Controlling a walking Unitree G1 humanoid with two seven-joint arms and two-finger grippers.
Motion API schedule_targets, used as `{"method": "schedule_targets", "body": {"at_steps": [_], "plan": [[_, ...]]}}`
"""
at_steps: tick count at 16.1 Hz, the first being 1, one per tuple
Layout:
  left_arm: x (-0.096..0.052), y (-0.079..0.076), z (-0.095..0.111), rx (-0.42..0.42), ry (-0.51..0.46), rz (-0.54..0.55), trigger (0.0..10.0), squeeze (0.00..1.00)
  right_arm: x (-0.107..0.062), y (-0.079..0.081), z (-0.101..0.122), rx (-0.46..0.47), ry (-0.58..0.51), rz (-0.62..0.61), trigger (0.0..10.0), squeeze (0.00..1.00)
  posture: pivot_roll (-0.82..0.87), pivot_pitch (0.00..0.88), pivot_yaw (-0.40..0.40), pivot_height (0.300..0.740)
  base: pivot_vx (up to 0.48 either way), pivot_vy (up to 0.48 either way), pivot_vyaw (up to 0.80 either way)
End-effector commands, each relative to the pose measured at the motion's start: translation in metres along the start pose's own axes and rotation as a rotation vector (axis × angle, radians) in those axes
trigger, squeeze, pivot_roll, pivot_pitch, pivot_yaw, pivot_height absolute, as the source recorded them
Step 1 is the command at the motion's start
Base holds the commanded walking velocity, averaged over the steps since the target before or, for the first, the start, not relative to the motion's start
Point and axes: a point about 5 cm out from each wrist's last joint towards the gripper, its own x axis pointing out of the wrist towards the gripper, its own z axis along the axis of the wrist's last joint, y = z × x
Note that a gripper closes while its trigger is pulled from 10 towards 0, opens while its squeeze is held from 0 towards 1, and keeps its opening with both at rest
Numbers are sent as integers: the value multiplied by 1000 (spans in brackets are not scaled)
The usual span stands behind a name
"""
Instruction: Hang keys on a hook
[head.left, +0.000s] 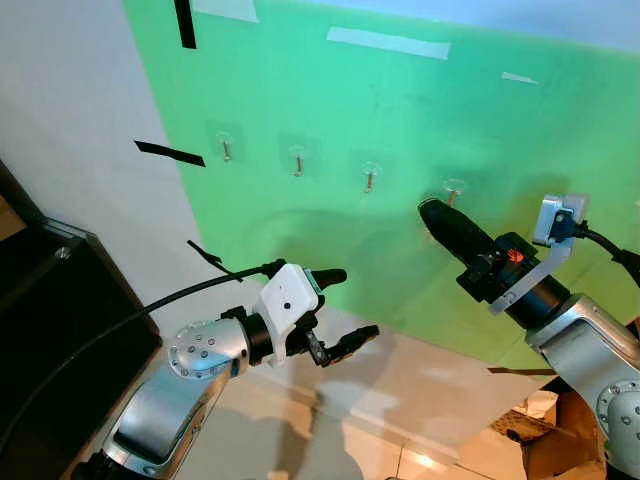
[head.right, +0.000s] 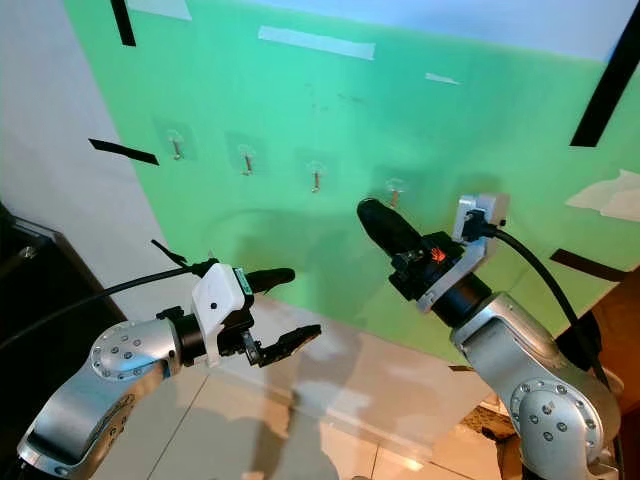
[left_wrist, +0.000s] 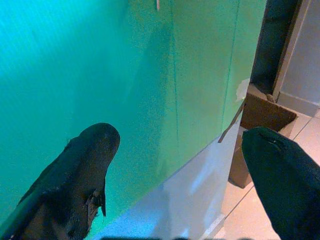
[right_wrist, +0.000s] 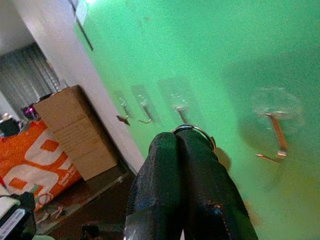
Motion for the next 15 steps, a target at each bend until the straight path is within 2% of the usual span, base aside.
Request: {"method": "schedule_targets", "body": {"at_steps": [1,4,10,15], "plan": [[0,-1,3,14,0,-15,10000,322,-4,-10,3,27,-43,-70,10000,0,-81,0,8,740,0,0,0],[0,-2,3,12,1,-15,10000,322,-7,-24,7,69,-96,-162,10000,0,-81,0,8,740,0,0,0],[0,-2,3,11,-1,-16,10000,322,-7,-31,13,104,-150,-218,10000,0,-81,0,8,740,0,0,0],[0,-2,3,11,-3,-18,10000,322,-5,-29,2,89,-74,-219,10000,0,-83,0,8,740,0,0,0]]}}
